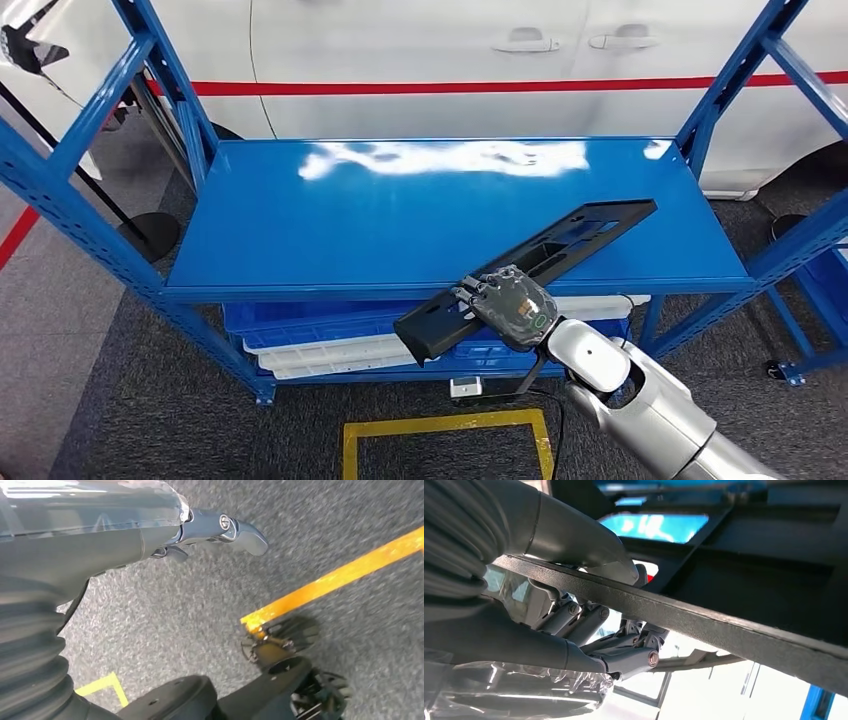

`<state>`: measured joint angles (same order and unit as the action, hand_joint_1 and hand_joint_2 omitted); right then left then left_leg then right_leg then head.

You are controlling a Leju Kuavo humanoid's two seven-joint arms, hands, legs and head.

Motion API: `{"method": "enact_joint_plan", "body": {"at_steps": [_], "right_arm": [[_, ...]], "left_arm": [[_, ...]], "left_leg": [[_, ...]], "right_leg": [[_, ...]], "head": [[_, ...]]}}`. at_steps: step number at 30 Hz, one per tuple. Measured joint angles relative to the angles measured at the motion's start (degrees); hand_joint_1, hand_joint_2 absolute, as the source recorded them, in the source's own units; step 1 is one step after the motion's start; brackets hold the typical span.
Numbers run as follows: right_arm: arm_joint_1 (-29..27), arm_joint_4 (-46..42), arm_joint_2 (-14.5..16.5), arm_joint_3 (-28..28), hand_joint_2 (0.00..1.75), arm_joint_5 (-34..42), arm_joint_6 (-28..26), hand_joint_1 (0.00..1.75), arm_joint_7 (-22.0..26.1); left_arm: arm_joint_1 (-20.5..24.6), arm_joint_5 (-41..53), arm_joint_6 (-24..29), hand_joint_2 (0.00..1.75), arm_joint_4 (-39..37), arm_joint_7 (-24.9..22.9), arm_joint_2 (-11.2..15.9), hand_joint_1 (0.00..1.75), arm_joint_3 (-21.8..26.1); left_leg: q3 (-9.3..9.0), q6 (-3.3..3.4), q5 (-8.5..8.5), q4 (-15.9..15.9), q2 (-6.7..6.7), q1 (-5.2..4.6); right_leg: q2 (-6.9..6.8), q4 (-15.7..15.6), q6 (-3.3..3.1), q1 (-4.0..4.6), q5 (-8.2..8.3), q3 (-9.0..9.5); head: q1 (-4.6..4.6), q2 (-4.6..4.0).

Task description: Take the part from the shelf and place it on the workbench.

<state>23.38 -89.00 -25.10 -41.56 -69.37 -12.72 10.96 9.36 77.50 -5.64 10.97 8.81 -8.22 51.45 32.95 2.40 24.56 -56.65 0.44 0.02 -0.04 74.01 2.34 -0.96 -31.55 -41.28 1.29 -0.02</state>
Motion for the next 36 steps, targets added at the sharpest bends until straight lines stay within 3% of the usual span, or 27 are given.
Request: {"method": "enact_joint_plan", "body": {"at_steps": [2, 4, 5, 7, 9, 11, 13, 14, 15, 16, 18, 20, 21, 23, 24, 26, 28, 29, 30, 31, 33, 35, 36], "right_arm": [[0.06, 0.26, 0.31, 0.0, 1.75, 0.0, 0.03, 1.75, 0.1], [0.24, 0.4, 0.62, 0.01, 1.75, -0.1, 0.08, 1.75, 0.13], [0.27, 0.44, 0.71, 0.02, 1.75, -0.25, 0.1, 1.75, 0.03], [0.15, 0.5, 0.8, 0.02, 1.75, -0.71, 0.08, 1.75, -0.28], [0.01, 0.55, 0.88, 0.02, 1.75, -1.08, 0.03, 1.75, -0.55], [-0.05, 0.57, 0.97, 0.02, 1.75, -1.29, -0.01, 1.75, -0.66], [-0.09, 0.62, 1.05, 0.03, 1.75, -1.49, -0.01, 1.75, -0.67], [-0.08, 0.71, 1.13, 0.02, 1.75, -1.61, -0.01, 1.75, -0.61], [-0.02, 0.84, 1.25, 0.01, 1.75, -1.71, 0.01, 1.75, -0.51], [0.09, 1.02, 1.4, 0.0, 1.75, -1.79, 0.01, 1.75, -0.38], [0.53, 1.41, 1.91, -0.02, 1.75, -1.83, 0.03, 1.75, -0.14], [1.14, 1.83, 2.39, -0.02, 1.75, -1.8, 0.04, 1.75, -0.04], [1.37, 2.05, 2.55, -0.02, 1.75, -1.77, 0.03, 1.75, -0.03], [1.56, 2.36, 2.71, -0.02, 1.75, -1.72, 0.0, 1.75, -0.04], [1.52, 2.47, 2.79, -0.02, 1.75, -1.69, -0.05, 1.75, -0.09], [1.32, 2.62, 2.87, 0.03, 1.75, -1.64, -0.24, 1.75, -0.43], [0.75, 2.75, 2.87, 0.13, 1.75, -1.63, -0.54, 1.75, -0.96], [0.34, 2.81, 2.87, 0.21, 1.75, -1.69, -0.74, 1.75, -1.19], [-0.09, 2.87, 2.87, 0.32, 1.75, -1.86, -1.02, 1.75, -1.43], [-0.47, 2.92, 2.87, 0.49, 1.75, -2.23, -1.4, 1.75, -1.72], [-0.96, 2.97, 2.88, 0.87, 1.75, -3.31, -2.36, 1.75, -2.37], [-1.39, 2.97, 2.94, 1.16, 1.75, -4.44, -3.31, 1.75, -2.93], [-1.71, 2.99, 3.0, 1.26, 1.75, -4.98, -3.74, 1.75, -3.15]], "left_arm": [[-0.08, -0.04, 0.02, 1.75, 0.0, 0.1, -0.04, 0.0, 0.0], [-0.07, -0.04, 0.03, 1.75, 0.0, 0.21, -0.08, 0.0, -0.01], [-0.06, -0.03, 0.04, 1.75, 0.0, 0.27, -0.09, 0.0, -0.01], [-0.12, -0.02, 0.04, 1.75, 0.0, 0.38, -0.08, 0.0, -0.02], [-0.24, -0.03, 0.04, 1.75, 0.0, 0.43, -0.05, 0.0, -0.01], [-0.32, -0.07, 0.04, 1.75, 0.0, 0.43, -0.02, 0.0, -0.01], [-0.37, -0.2, 0.04, 1.75, 0.0, 0.43, -0.03, 0.0, -0.01], [-0.41, -0.3, 0.06, 1.75, 0.0, 0.44, -0.03, 0.0, -0.01], [-0.48, -0.41, 0.1, 1.75, 0.0, 0.48, -0.04, 0.0, -0.01], [-0.55, -0.53, 0.14, 1.75, 0.0, 0.52, -0.04, 0.0, 0.0], [-0.62, -0.83, 0.26, 1.75, 0.0, 0.67, 0.04, 0.0, 0.0], [-0.61, -1.08, 0.37, 1.75, 0.0, 0.83, 0.18, 0.0, 0.0], [-0.67, -1.13, 0.42, 1.75, 0.0, 0.9, 0.24, 0.0, 0.0], [-0.9, -1.13, 0.43, 1.75, 0.0, 0.96, 0.21, 0.0, 0.0], [-0.99, -1.11, 0.43, 1.75, 0.0, 0.99, 0.19, 0.0, 0.01], [-0.97, -1.06, 0.39, 1.75, 0.0, 1.06, 0.14, 0.0, 0.02], [-0.9, -0.93, 0.31, 1.75, 0.0, 1.1, 0.12, 0.0, 0.02], [-0.89, -0.83, 0.27, 1.75, 0.0, 1.1, 0.11, 0.0, 0.02], [-0.88, -0.72, 0.22, 1.75, 0.0, 1.1, 0.11, 0.0, 0.01], [-0.86, -0.61, 0.14, 1.75, 0.0, 1.07, 0.1, 0.0, 0.0], [-0.77, -0.46, 0.02, 1.75, 0.0, 0.98, 0.05, 0.0, -0.02], [-0.66, -0.46, -0.08, 1.75, 0.0, 0.88, 0.01, 0.0, -0.02], [-0.61, -0.5, -0.13, 1.75, 0.0, 0.85, 0.01, 0.0, -0.02]], "left_leg": [[1.27, -0.25, -0.4, -0.83, 0.0, 0.07], [2.31, -0.73, -0.75, -1.66, -0.06, -0.05], [2.62, -1.03, -0.97, -1.91, -0.1, -0.13], [2.97, -1.76, -1.61, -1.95, -0.17, -0.21], [3.69, -2.41, -0.56, -2.91, -0.3, -0.11], [5.3, -2.92, 3.82, -7.48, -0.38, 0.11], [7.18, -3.3, 8.52, -14.87, -0.37, 0.26], [7.49, -3.39, 9.4, -17.52, -0.37, 0.29], [6.92, -3.39, 9.03, -18.35, -0.37, 0.29], [5.36, -3.27, 7.67, -17.02, -0.37, 0.29], [0.11, -2.59, 4.96, -9.48, -0.41, 0.16], [-4.12, -1.94, 4.61, -2.44, -0.48, -0.2], [-4.9, -1.74, 4.88, -0.82, -0.52, -0.4], [-4.83, -1.39, 4.15, -0.09, -0.47, -0.35], [-4.58, -1.01, 3.59, 0.16, -0.35, -0.2], [-3.65, -0.25, 2.38, 0.51, -0.09, 0.14], [-2.15, 0.03, 1.52, 0.1, -0.01, -0.01], [-1.36, 0.02, 1.14, -0.2, 0.0, -0.04], [-0.55, -0.03, 0.8, -0.55, 0.02, -0.06], [0.25, -0.13, 0.51, -0.96, 0.03, -0.05], [1.68, -0.43, 0.06, -1.87, 0.04, -0.04], [2.58, -0.95, -0.39, -2.53, 0.03, -0.18], [2.82, -1.26, -0.72, -2.62, 0.02, -0.23]], "right_leg": [[-0.02, -5.67, 0.06, -0.21, 2.63, 4.61], [0.03, -12.93, -0.25, -0.1, 3.44, 9.38], [0.08, -14.88, -0.52, 0.03, 3.24, 10.43], [0.13, -15.53, -1.33, 0.21, 3.39, 10.25], [-0.1, -15.8, -2.32, 0.02, 4.19, 9.6], [-0.32, -15.99, -3.16, -0.14, 5.15, 8.64], [-0.34, -15.93, -3.38, -0.06, 6.04, 7.46], [-0.36, -15.87, -3.35, 0.0, 6.48, 6.85], [-0.36, -15.79, -3.31, 0.07, 6.9, 6.26], [-0.34, -15.69, -3.23, 0.13, 7.28, 5.7], [-0.26, -15.49, -2.98, 0.22, 7.94, 4.84], [-0.26, -15.47, -2.41, 0.23, 8.7, 4.34], [-0.29, -15.6, -2.06, 0.17, 9.15, 4.2], [-0.33, -15.87, -1.34, 0.1, 9.86, 4.05], [-0.28, -15.5, -1.06, 0.12, 9.27, 3.81], [-0.13, -11.72, -0.7, 0.15, 5.4, 2.39], [-0.04, -4.17, -0.49, 0.13, 0.4, 0.1], [-0.04, -0.93, -0.37, 0.12, -0.81, -0.62], [-0.04, 0.62, -0.29, 0.11, -0.74, -0.48], [-0.05, -0.04, -0.25, 0.09, 0.38, 0.73], [-0.08, -6.63, -0.41, 0.04, 2.78, 5.65], [-0.04, -13.09, -0.91, 0.29, 2.98, 9.67], [-0.01, -14.54, -1.22, 0.46, 2.63, 10.38]], "head": [[0.0, 0.0], [0.01, 0.0], [0.01, 0.0], [0.01, 0.0], [0.0, 0.0], [0.01, 0.0], [0.01, 0.0], [0.0, 0.0], [0.0, 0.0], [0.0, 0.0], [0.0, 0.0], [0.0, 0.0], [0.01, 0.0], [0.01, 0.0], [0.01, 0.0], [-0.01, 0.0], [-0.01, 0.0], [-0.01, 0.0], [-0.01, 0.0], [-0.01, 0.0], [-0.01, 0.0], [0.0, 0.0], [0.0, 0.0]]}}
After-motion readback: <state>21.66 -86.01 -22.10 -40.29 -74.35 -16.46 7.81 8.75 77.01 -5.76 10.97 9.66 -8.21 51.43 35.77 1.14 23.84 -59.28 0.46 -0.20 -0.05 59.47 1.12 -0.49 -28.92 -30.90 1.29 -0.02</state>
